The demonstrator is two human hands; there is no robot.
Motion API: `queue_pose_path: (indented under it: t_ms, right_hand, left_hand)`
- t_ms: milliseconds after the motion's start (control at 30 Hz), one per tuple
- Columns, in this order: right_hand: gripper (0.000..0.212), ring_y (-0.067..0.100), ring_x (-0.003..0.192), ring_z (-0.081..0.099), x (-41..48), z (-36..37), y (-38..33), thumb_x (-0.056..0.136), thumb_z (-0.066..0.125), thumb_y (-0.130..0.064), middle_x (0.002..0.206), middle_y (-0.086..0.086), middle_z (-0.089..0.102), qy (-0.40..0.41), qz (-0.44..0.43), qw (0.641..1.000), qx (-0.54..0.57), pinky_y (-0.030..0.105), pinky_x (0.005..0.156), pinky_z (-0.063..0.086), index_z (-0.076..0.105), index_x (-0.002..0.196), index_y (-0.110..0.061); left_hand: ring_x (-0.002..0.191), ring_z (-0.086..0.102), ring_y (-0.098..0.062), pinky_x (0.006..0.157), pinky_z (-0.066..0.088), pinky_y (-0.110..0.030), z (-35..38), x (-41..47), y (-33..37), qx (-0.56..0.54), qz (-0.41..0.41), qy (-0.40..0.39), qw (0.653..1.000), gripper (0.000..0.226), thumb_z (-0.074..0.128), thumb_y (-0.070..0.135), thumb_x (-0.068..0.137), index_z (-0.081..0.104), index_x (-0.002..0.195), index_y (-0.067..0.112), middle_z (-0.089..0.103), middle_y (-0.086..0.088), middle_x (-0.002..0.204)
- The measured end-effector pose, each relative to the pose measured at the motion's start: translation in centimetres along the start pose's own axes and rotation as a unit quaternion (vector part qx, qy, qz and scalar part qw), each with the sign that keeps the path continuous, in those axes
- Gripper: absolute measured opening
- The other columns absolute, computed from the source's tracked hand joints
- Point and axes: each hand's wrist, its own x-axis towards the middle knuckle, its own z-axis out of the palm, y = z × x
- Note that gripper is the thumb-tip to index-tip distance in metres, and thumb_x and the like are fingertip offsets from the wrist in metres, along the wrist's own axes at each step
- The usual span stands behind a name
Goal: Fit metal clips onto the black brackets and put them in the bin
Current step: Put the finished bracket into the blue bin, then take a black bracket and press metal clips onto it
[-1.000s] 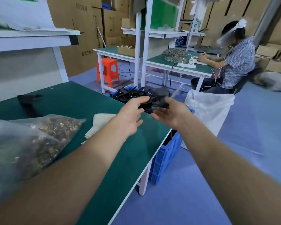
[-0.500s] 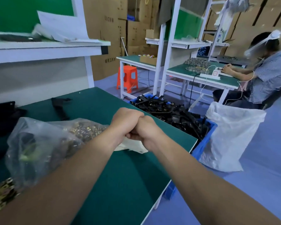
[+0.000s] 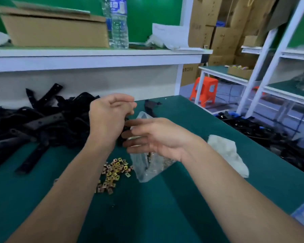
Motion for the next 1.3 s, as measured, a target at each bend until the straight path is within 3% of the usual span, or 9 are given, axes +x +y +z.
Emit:
queue_pose_path:
  t_ms: [100,167,233,333,533,667,800,1133,1300]
  right_hand:
    - [0.036,0.023,0.090,0.070,4.4,3.7,1.0,0.098,0.056,0.004,0.093,0.006,0.073,0.037,0.023,0.999,-0.003,0.037,0.088,0.060,0.060,0.128,-0.014]
    - [0.041,0.026,0.114,0.063,7.8,5.7,2.2,0.097,0.057,0.002,0.124,0.009,0.065,0.056,0.036,0.995,-0.071,0.039,0.099,0.055,0.056,0.133,-0.018]
    - [0.063,0.026,0.130,0.050,11.1,6.8,3.6,0.096,0.060,-0.002,0.153,0.012,0.045,0.087,0.052,0.976,-0.191,0.041,0.109,0.046,0.039,0.154,-0.014]
    - [0.069,0.027,0.123,0.050,15.0,7.9,5.6,0.098,0.060,-0.008,0.153,0.015,0.043,0.098,0.061,0.920,-0.375,0.039,0.104,0.045,0.027,0.159,-0.013]
    - [0.090,0.033,0.138,0.044,20.8,8.6,8.2,0.092,0.075,-0.035,0.159,0.011,0.034,0.140,0.028,0.820,-0.553,0.041,0.106,0.047,0.020,0.162,-0.024]
    - [0.085,0.030,0.129,0.050,22.9,9.0,8.1,0.079,0.087,-0.025,0.148,0.007,0.041,0.187,0.030,0.842,-0.505,0.041,0.100,0.051,0.041,0.152,-0.025]
    - [0.030,0.026,0.094,0.066,24.0,9.0,8.5,0.076,0.086,-0.014,0.107,0.010,0.069,0.208,0.028,0.883,-0.420,0.034,0.073,0.057,0.071,0.101,-0.011]
    - [0.012,0.019,0.078,0.063,21.5,7.7,9.1,0.083,0.077,-0.010,0.077,-0.001,0.066,0.301,-0.008,0.935,-0.187,0.035,0.072,0.054,0.073,0.082,-0.021]
    - [0.019,0.008,0.055,0.049,17.6,7.7,8.3,0.090,0.059,-0.009,0.058,-0.008,0.055,0.343,-0.105,0.924,-0.130,0.027,0.052,0.037,0.062,0.072,-0.016]
  left_hand:
    - [0.069,0.072,-0.013,0.071,0.060,-0.032,-6.3,0.6,-3.6,0.076,-0.057,0.119,0.988,0.022,0.077,0.011,0.080,0.079,0.074,0.032,0.077,0.003,0.073]
    - [0.062,0.068,-0.010,0.060,0.056,-0.030,-9.9,0.5,-6.4,0.151,-0.107,0.127,0.974,0.026,0.075,0.012,0.087,0.078,0.071,0.033,0.077,0.007,0.074]
    - [0.063,0.065,0.000,0.056,0.047,-0.018,-12.5,-0.1,-9.0,0.232,-0.141,0.082,0.959,0.026,0.071,0.015,0.091,0.077,0.076,0.035,0.077,0.014,0.079]
    - [0.070,0.065,0.005,0.054,0.042,-0.005,-14.6,-1.8,-11.9,0.296,-0.173,0.000,0.939,0.017,0.073,0.023,0.088,0.077,0.088,0.039,0.072,0.023,0.078]
    - [0.088,0.056,0.003,0.081,0.038,-0.009,-15.4,-1.8,-14.7,0.378,-0.106,-0.080,0.916,0.023,0.074,0.030,0.085,0.078,0.105,0.039,0.061,0.026,0.090]
    - [0.085,0.057,0.001,0.071,0.033,-0.001,-15.8,-0.7,-15.7,0.375,-0.102,-0.079,0.918,0.024,0.070,0.020,0.086,0.078,0.092,0.041,0.065,0.022,0.091]
    - [0.090,0.057,0.000,0.080,0.040,-0.013,-15.5,-0.6,-16.1,0.397,-0.072,-0.075,0.912,0.024,0.066,0.018,0.085,0.078,0.092,0.037,0.069,0.019,0.099]
    - [0.099,0.064,-0.017,0.092,0.040,-0.029,-14.9,-2.4,-15.4,0.461,0.028,-0.004,0.887,0.016,0.071,0.019,0.085,0.081,0.096,0.025,0.077,0.005,0.102]
    - [0.107,0.052,0.000,0.098,0.035,-0.020,-14.9,-4.5,-14.7,0.399,0.010,0.072,0.914,0.029,0.072,0.027,0.088,0.075,0.115,0.034,0.069,0.016,0.112]
